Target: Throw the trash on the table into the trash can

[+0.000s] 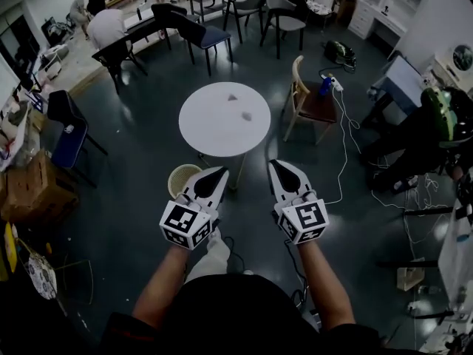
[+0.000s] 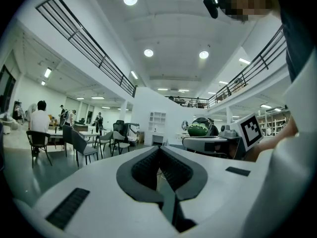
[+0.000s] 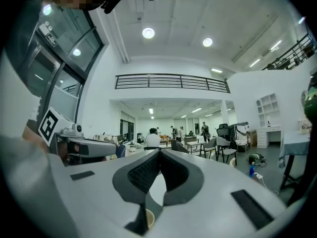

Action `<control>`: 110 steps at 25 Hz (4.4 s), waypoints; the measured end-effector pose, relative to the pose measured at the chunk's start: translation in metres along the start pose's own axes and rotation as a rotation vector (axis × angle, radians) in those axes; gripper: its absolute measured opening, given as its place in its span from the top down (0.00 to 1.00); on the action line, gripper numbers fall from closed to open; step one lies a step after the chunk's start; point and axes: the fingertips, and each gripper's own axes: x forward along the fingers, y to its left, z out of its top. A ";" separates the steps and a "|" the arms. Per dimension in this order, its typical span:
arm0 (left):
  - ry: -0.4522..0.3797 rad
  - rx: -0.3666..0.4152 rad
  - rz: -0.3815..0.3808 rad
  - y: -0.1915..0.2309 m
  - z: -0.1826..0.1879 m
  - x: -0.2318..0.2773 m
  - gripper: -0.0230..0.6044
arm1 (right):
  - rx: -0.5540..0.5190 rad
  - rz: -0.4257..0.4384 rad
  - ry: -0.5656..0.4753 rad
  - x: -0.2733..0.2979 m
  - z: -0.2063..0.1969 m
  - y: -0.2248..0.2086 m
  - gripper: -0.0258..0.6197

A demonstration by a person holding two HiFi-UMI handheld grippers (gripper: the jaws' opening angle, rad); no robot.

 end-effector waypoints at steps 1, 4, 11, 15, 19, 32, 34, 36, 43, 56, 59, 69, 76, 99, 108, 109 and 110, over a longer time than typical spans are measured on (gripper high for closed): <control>0.002 0.005 -0.003 0.011 0.001 0.007 0.94 | 0.000 -0.003 0.004 0.012 -0.001 -0.004 0.93; -0.017 -0.001 -0.035 0.042 0.008 0.026 0.94 | 0.001 -0.009 0.016 0.053 -0.003 -0.017 0.93; -0.014 -0.003 -0.071 0.120 0.020 0.066 0.94 | 0.007 -0.032 0.052 0.147 -0.008 -0.036 0.93; -0.002 -0.014 -0.083 0.164 0.023 0.080 0.94 | 0.010 -0.056 0.079 0.192 -0.013 -0.043 0.93; 0.009 -0.022 -0.100 0.202 0.022 0.098 0.94 | -0.021 -0.080 0.109 0.229 -0.017 -0.053 0.93; 0.076 -0.101 -0.049 0.269 -0.009 0.136 0.94 | 0.005 -0.096 0.196 0.293 -0.059 -0.088 0.93; 0.086 -0.113 -0.028 0.275 -0.018 0.144 0.94 | 0.010 -0.085 0.217 0.301 -0.073 -0.098 0.93; 0.094 -0.123 -0.004 0.284 -0.027 0.153 0.94 | 0.014 -0.074 0.240 0.311 -0.087 -0.110 0.93; 0.133 -0.162 0.094 0.316 -0.054 0.180 0.94 | 0.040 -0.031 0.342 0.353 -0.138 -0.150 0.93; 0.255 -0.259 0.213 0.350 -0.125 0.223 0.94 | 0.058 -0.011 0.558 0.412 -0.256 -0.223 0.93; 0.284 -0.284 0.233 0.353 -0.144 0.226 0.94 | 0.053 0.000 0.611 0.427 -0.285 -0.234 0.84; 0.357 -0.320 0.277 0.355 -0.189 0.239 0.94 | 0.067 -0.010 0.762 0.473 -0.376 -0.274 0.73; 0.383 -0.338 0.312 0.363 -0.209 0.244 0.94 | 0.060 -0.010 0.806 0.486 -0.410 -0.281 0.73; 0.425 -0.327 0.371 0.342 -0.230 0.245 0.94 | 0.019 0.047 0.783 0.468 -0.398 -0.259 0.88; 0.390 -0.382 0.426 0.344 -0.234 0.207 0.94 | 0.028 0.072 0.765 0.462 -0.391 -0.222 0.88; 0.386 -0.375 0.431 0.346 -0.233 0.201 0.94 | 0.023 0.076 0.760 0.462 -0.390 -0.215 0.88; 0.382 -0.361 0.430 0.348 -0.232 0.193 0.94 | 0.016 0.079 0.758 0.462 -0.388 -0.207 0.88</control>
